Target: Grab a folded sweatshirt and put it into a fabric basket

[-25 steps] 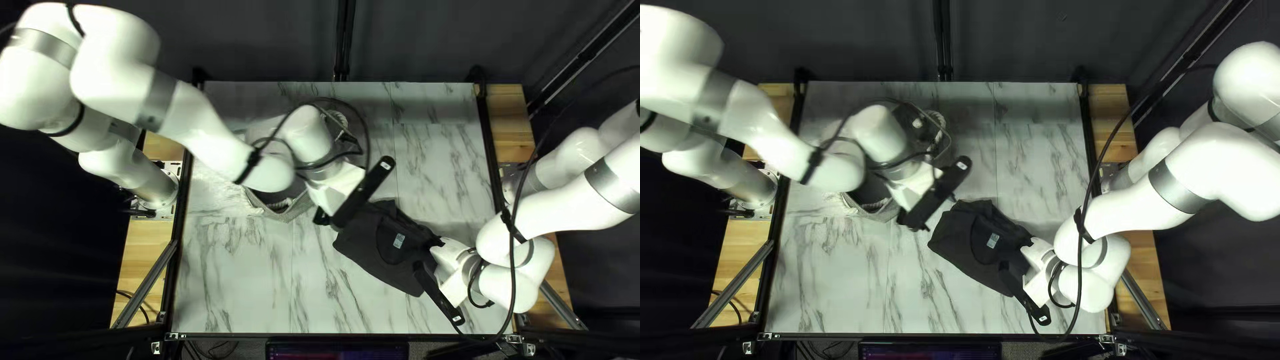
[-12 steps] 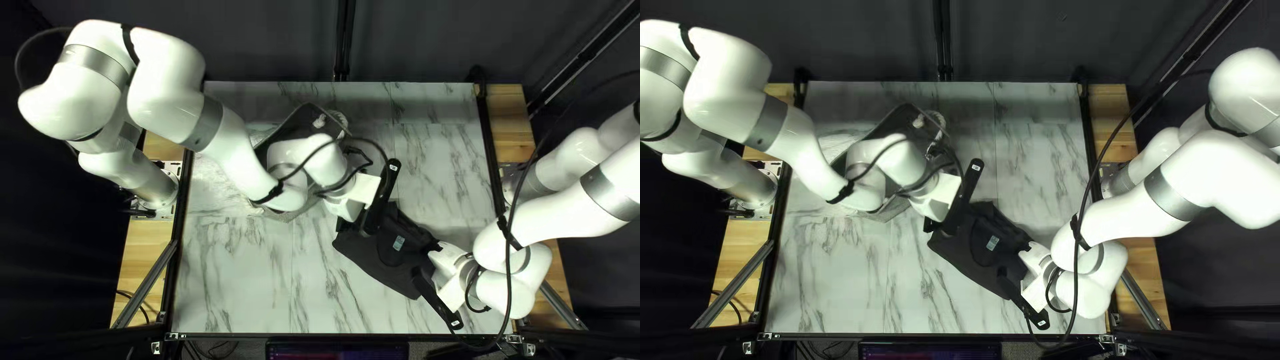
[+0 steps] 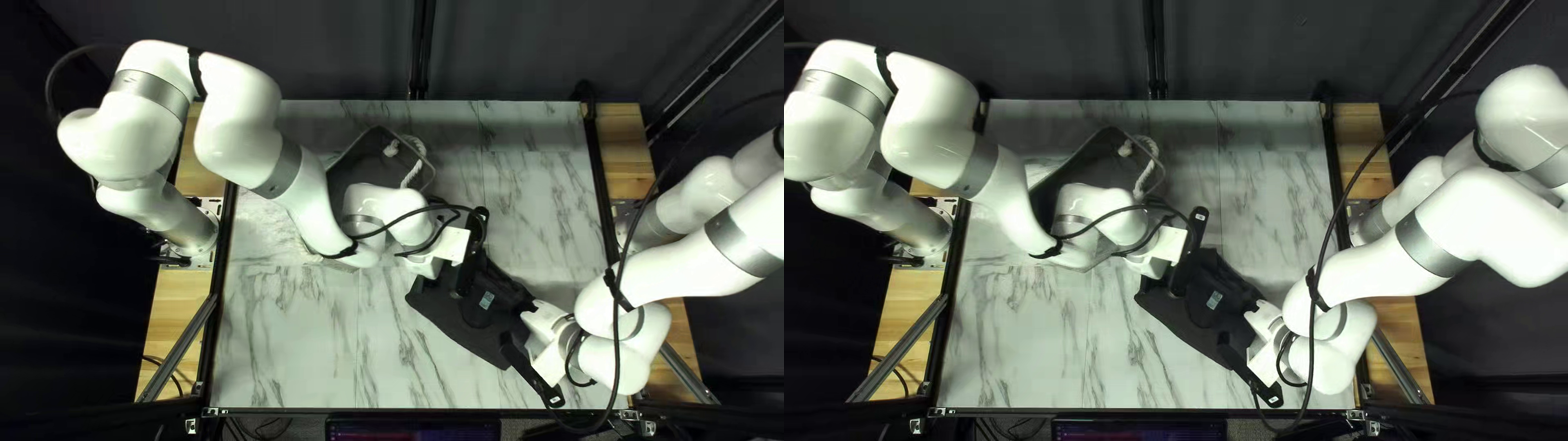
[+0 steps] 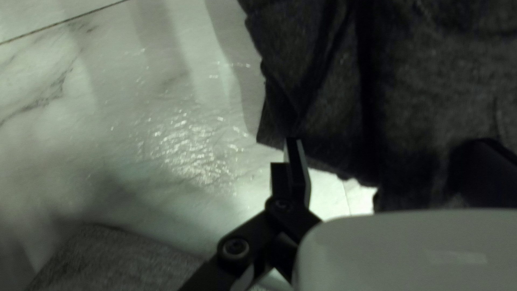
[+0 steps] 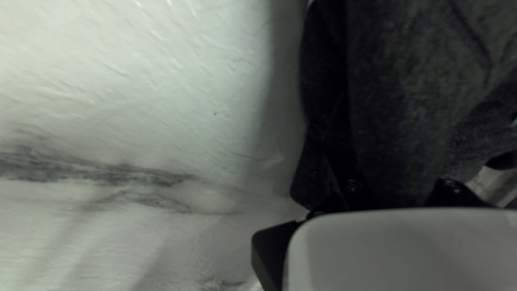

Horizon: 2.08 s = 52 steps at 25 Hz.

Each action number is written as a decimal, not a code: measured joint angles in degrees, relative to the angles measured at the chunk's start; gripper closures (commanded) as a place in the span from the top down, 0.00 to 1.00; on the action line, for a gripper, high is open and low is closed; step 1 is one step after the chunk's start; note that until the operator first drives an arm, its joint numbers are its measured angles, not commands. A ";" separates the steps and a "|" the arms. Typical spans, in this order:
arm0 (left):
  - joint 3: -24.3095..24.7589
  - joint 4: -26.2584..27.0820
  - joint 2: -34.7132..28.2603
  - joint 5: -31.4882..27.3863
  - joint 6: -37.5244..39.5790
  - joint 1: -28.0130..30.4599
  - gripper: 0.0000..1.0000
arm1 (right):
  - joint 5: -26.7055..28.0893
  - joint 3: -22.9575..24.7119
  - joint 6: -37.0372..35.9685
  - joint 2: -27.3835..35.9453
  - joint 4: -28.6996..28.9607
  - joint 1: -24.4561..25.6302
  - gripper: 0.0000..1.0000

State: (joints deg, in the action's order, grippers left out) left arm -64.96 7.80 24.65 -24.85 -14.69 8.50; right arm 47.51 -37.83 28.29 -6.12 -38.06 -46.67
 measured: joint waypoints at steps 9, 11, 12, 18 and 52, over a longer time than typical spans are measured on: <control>-2.63 5.23 1.68 -2.71 -6.82 -0.32 1.00 | 0.29 -0.31 -0.49 -0.32 0.24 -0.17 0.00; -3.12 6.00 2.13 -3.14 -7.77 -0.38 1.00 | 0.38 -0.43 -0.52 -0.42 0.26 -0.25 0.00; -3.27 6.24 2.27 -3.31 -8.06 -0.41 1.00 | 0.41 -0.51 -0.53 -0.51 0.28 -0.31 0.00; -3.69 7.29 3.28 -3.58 -9.09 -0.48 1.00 | 0.44 -0.85 -0.80 -0.89 0.31 -0.39 0.00; -5.50 16.03 -10.70 -20.29 -26.31 -0.86 0.00 | 15.60 1.47 -0.32 14.43 1.44 -2.88 0.00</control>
State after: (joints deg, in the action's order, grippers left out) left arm -70.45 23.83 13.95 -45.14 -41.00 7.64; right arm 63.11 -36.37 27.97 8.30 -36.62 -49.54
